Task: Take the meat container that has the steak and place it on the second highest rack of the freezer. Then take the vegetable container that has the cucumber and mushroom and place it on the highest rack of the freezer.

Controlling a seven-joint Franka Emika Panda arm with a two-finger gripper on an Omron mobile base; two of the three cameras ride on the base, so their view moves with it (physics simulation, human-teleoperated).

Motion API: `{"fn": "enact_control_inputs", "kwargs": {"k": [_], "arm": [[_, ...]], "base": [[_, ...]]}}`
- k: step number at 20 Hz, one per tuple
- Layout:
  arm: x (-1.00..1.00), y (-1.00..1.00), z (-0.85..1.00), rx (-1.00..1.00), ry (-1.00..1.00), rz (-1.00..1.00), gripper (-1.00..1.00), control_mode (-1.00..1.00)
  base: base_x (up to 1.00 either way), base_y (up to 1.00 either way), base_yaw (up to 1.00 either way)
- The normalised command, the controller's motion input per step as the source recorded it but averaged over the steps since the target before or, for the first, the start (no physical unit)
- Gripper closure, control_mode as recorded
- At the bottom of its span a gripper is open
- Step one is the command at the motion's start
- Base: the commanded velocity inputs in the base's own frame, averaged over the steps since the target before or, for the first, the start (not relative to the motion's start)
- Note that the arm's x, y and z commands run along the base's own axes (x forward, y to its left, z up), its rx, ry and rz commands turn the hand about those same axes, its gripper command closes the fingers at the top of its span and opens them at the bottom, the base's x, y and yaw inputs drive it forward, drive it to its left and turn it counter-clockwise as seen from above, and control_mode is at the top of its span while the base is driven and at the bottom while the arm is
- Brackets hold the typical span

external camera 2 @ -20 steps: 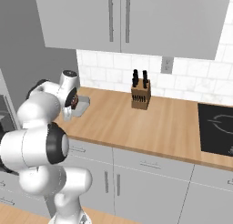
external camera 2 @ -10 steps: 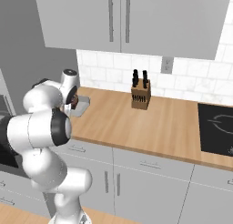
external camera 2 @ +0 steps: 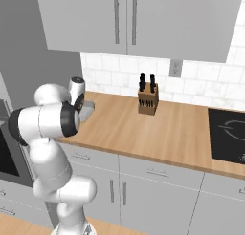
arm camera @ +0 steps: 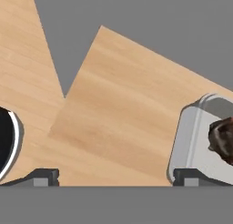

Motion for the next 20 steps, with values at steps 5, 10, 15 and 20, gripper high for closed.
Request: {"fn": "enact_control_inputs", "kwargs": {"k": [5, 10, 15, 20], "arm": [[0.47, 0.19, -0.37, 0.0, 0.08, 0.0, -1.0, -1.0], [0.49, 0.14, -0.31, 0.0, 0.06, 0.0, -1.0, -1.0], [0.47, 0.05, -0.28, 0.0, 0.04, 0.0, -1.0, -1.0], [0.34, 0.07, -0.4, 0.0, 0.03, 0.0, -1.0, -1.0]], "base": [[0.0, 0.0, 0.0], [0.0, 0.0, 0.0], [0.0, 0.0, 0.0], [0.0, 0.0, 0.0]]}}
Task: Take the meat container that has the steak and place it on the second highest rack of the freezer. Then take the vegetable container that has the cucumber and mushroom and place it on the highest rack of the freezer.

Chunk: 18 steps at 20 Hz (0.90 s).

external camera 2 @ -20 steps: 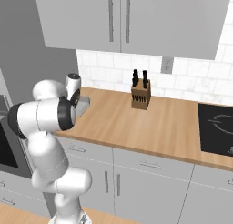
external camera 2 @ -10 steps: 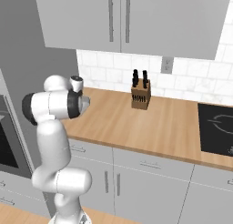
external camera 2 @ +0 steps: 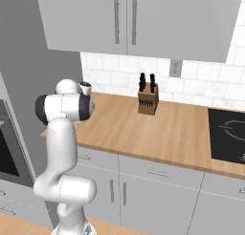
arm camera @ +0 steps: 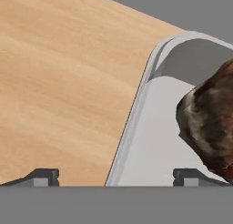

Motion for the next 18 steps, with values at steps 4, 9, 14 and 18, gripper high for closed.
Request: {"fn": "enact_control_inputs", "kwargs": {"k": [4, 9, 14, 18], "arm": [[0.34, 0.12, -0.45, 0.0, 0.04, 0.0, -1.0, -1.0], [0.21, 0.18, -0.46, 0.0, 0.03, 0.0, 1.0, -1.0], [-0.11, -0.15, -0.21, -0.04, 0.0, 0.07, 1.0, -1.0], [-0.26, -0.54, 0.0, -0.11, 0.0, 0.22, 1.0, -1.0]], "base": [[0.0, 0.0, 0.0], [0.0, 0.0, 0.0], [0.0, 0.0, 0.0], [0.0, 0.0, 0.0]]}}
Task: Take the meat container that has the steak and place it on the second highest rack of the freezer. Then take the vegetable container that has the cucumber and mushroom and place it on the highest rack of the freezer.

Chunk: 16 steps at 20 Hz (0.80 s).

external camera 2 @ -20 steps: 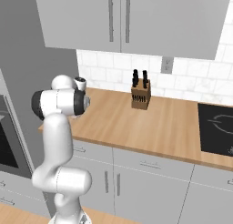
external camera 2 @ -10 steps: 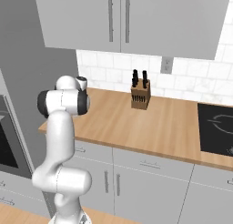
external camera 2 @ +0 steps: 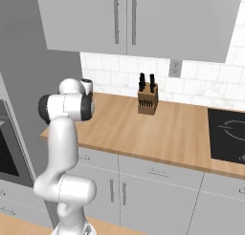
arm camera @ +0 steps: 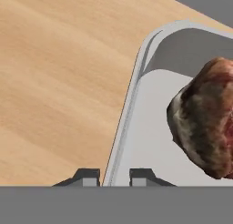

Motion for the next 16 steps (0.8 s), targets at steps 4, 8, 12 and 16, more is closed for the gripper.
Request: {"fn": "enact_control_inputs", "kwargs": {"k": [4, 8, 12, 16], "arm": [[-0.48, -0.69, 0.26, 0.06, 0.0, 0.26, 1.0, -1.0], [-0.84, -0.69, 0.47, 0.13, -0.12, 0.24, 1.0, -1.0], [-1.0, -0.62, 0.43, 0.09, -0.21, 0.19, 1.0, -1.0], [-0.83, -0.58, 0.5, 0.06, -0.19, 0.22, 1.0, -1.0]], "base": [[0.0, 0.0, 0.0], [0.0, 0.0, 0.0], [0.0, 0.0, 0.0], [0.0, 0.0, 0.0]]}}
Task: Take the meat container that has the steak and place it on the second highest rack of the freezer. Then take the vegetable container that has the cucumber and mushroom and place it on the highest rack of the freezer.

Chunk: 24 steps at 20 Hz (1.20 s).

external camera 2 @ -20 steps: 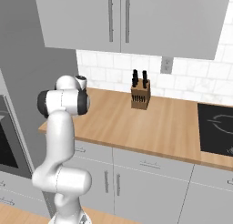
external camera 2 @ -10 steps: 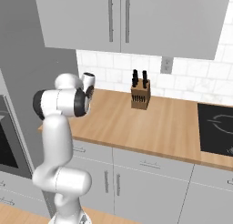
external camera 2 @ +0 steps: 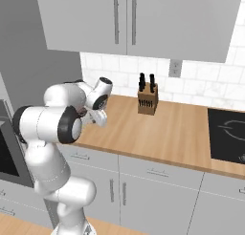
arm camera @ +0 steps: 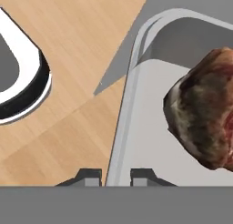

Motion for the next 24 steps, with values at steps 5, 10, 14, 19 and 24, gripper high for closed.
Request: {"fn": "enact_control_inputs", "kwargs": {"k": [5, 10, 14, 19, 24], "arm": [[-0.53, -0.47, 0.69, 0.01, -0.1, 0.32, 1.0, -1.0], [-0.44, -0.43, 0.72, 0.0, -0.06, 0.4, 1.0, -1.0], [-0.56, -0.37, 0.59, -0.02, -0.06, 0.4, 1.0, -1.0], [-0.76, -0.31, 0.26, -0.12, -0.05, 0.25, 1.0, -1.0], [-0.77, -0.2, 0.15, -0.2, 0.0, 0.16, 1.0, -1.0]], "base": [[0.0, 0.0, 0.0], [0.0, 0.0, 0.0], [0.0, 0.0, 0.0], [0.0, 0.0, 0.0], [0.0, 0.0, 0.0]]}}
